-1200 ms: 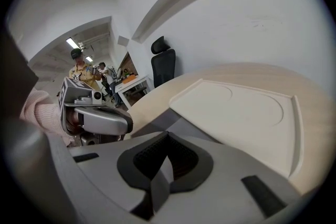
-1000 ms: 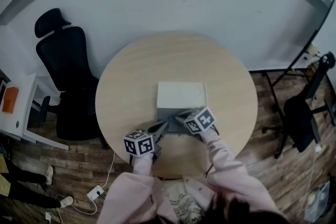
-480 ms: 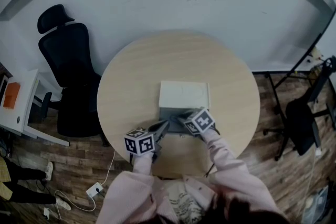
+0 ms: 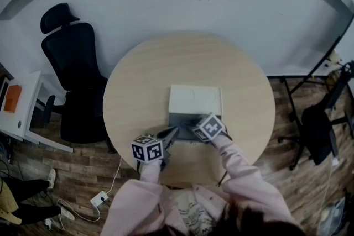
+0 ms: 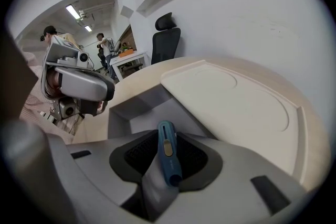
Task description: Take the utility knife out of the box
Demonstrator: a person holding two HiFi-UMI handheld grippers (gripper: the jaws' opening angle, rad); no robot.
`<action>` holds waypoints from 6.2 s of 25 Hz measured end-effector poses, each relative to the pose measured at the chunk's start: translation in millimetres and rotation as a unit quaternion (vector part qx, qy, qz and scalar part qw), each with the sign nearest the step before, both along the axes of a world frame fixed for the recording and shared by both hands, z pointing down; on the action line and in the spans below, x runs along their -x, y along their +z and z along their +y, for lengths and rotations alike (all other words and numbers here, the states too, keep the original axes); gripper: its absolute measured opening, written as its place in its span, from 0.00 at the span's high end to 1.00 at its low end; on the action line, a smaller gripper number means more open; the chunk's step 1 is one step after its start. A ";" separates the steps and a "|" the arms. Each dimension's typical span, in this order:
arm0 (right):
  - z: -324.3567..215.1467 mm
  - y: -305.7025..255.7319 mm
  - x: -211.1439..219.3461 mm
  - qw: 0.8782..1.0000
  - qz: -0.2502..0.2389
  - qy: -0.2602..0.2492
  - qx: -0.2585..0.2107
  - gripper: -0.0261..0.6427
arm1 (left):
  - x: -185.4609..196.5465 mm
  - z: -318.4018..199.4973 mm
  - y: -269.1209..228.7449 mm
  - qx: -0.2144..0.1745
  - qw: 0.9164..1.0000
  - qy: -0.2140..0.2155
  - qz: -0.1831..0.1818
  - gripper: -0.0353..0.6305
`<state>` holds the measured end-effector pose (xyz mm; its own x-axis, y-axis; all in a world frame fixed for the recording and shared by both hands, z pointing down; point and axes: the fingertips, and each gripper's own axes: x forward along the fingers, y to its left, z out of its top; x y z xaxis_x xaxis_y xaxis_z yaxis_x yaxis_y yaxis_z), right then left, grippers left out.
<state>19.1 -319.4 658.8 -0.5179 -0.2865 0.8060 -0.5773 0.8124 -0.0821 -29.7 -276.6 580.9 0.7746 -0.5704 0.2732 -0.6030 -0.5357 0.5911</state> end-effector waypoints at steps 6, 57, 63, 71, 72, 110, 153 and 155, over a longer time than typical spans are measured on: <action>1.2 9.1 -2.9 1.000 0.015 -0.005 0.004 0.71 | 2.0 -0.4 1.3 0.001 1.000 -0.001 -0.001 0.94; 13.7 9.3 17.5 0.994 0.057 -0.093 -0.025 0.76 | 6.0 -0.6 2.9 0.005 1.000 -0.005 0.002 0.95; 14.8 -1.9 20.2 0.996 0.029 -0.086 -0.026 0.76 | 8.6 0.6 2.0 0.000 1.000 -0.007 -0.002 0.95; 18.7 -18.0 25.3 0.997 -0.016 -0.067 -0.029 0.76 | 10.3 4.4 -1.0 -0.007 1.000 0.000 -0.002 0.95; 18.9 -19.9 25.8 0.997 -0.023 -0.064 -0.029 0.76 | 10.3 5.3 -0.8 -0.008 1.000 0.002 -0.003 0.94; 18.7 -110.6 5.7 0.942 -0.314 0.097 -0.069 0.76 | 12.6 6.8 -35.3 -0.111 0.994 -0.013 -0.007 0.95; 39.2 -165.3 -1.2 0.908 -0.388 0.088 -0.130 0.77 | 13.7 8.8 -71.1 -0.174 0.985 -0.015 -0.012 0.94; 39.1 -164.8 -1.1 0.909 -0.387 0.087 -0.129 0.77 | 13.1 8.3 -71.4 -0.175 0.984 -0.014 -0.013 0.94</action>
<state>20.2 -280.3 494.0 -0.8296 -0.5467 0.1134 -0.5496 0.7637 -0.3388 -42.8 -268.3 509.5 0.7525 -0.6543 0.0753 -0.6328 -0.6866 0.3579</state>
